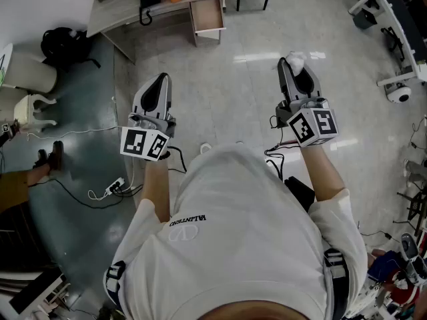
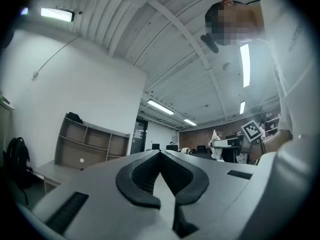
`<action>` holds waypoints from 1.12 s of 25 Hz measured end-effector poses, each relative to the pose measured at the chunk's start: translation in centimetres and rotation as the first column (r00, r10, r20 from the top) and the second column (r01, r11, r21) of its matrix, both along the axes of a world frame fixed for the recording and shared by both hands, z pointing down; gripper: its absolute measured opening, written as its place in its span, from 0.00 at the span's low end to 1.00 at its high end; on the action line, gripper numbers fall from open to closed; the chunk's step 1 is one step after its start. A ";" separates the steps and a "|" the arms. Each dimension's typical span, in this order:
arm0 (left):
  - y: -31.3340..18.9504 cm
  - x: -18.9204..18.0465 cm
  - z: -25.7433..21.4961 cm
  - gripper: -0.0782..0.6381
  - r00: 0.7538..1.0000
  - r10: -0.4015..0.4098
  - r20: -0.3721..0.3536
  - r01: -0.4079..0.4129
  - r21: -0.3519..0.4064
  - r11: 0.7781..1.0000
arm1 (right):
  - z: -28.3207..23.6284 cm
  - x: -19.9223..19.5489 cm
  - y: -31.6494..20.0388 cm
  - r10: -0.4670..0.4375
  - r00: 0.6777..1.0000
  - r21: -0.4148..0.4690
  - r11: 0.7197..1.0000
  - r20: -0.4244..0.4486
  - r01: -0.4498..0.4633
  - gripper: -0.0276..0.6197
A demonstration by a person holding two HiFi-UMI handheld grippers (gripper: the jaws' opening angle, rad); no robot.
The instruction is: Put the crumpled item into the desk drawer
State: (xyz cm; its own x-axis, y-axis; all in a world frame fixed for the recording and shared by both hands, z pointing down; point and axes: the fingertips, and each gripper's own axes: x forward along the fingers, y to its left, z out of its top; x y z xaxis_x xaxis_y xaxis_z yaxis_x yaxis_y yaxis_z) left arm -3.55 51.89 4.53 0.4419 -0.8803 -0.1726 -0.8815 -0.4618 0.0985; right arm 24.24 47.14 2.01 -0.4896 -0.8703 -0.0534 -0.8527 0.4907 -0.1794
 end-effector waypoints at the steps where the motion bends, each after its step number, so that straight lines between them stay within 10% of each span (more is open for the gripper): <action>1: 0.0 0.0 0.0 0.11 1.000 -0.001 0.000 0.001 0.001 1.000 | 0.0 0.0 -0.1 -0.003 1.000 -0.001 1.000 0.005 0.003 0.22; 28: 0.7 -6.2 3.9 0.11 0.999 0.045 -0.028 -0.048 -0.081 0.996 | 1.7 -6.6 -0.1 0.006 1.000 -0.067 0.998 0.003 -0.005 0.22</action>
